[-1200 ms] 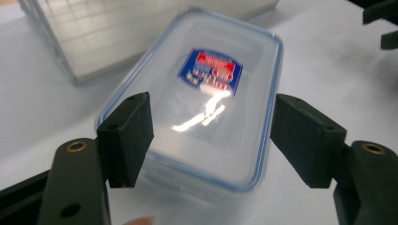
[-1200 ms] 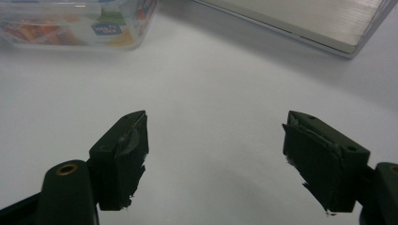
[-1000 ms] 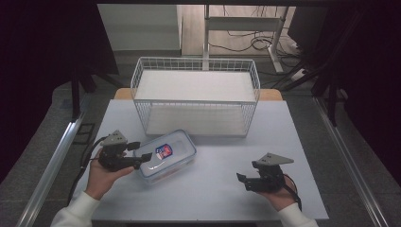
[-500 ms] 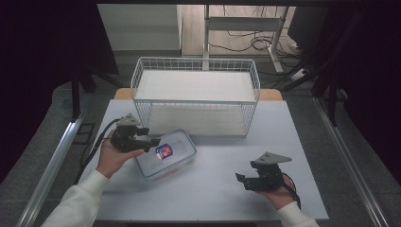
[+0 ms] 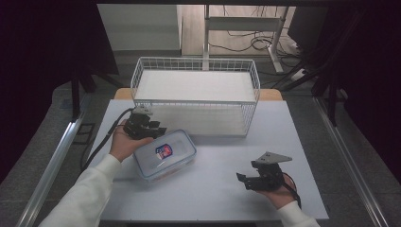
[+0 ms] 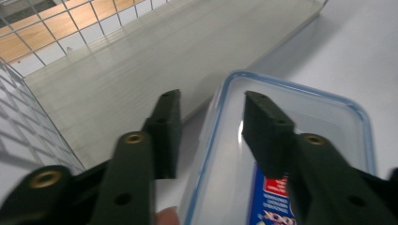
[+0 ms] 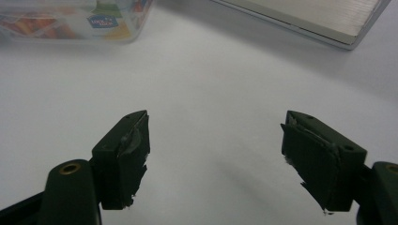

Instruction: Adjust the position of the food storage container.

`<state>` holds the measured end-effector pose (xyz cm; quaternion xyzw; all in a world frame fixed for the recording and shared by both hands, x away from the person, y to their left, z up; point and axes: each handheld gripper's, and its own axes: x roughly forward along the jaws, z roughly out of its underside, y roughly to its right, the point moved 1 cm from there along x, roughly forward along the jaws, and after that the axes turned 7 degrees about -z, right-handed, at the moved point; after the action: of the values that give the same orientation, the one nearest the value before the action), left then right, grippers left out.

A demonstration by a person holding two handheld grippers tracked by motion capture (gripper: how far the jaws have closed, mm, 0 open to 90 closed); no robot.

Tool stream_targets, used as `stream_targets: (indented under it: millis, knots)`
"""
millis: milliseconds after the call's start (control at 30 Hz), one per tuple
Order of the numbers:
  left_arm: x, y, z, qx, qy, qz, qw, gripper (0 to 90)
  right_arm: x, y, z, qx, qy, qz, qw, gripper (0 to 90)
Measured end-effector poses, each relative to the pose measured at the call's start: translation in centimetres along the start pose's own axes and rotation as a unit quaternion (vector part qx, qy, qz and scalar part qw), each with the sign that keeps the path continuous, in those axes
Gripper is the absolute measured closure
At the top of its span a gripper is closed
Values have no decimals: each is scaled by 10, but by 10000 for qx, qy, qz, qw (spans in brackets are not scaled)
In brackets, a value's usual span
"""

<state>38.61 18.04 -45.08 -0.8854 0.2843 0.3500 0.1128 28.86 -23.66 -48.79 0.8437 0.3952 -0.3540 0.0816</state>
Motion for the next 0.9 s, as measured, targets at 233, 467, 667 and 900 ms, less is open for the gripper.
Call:
stream_targets:
  millis: [233, 467, 667, 900]
  knots:
    - [20, -3, -9, -30, -223, 192, 9996, 815, 1, 0, 0, -3, -10, 22, 10000, 231]
    - [40, -9, -7, 81, -346, 45, 9994, 900, 2, 1, 0, -17, -43, 74, 10000, 226]
    - [44, -3, -4, 314, -496, 104, 9982, 900, 2, 1, 1, -20, -54, 80, 10000, 225]
    - [49, -2, -2, 395, -605, -20, 9974, 900, 1, 1, 1, -38, -34, 89, 9999, 225]
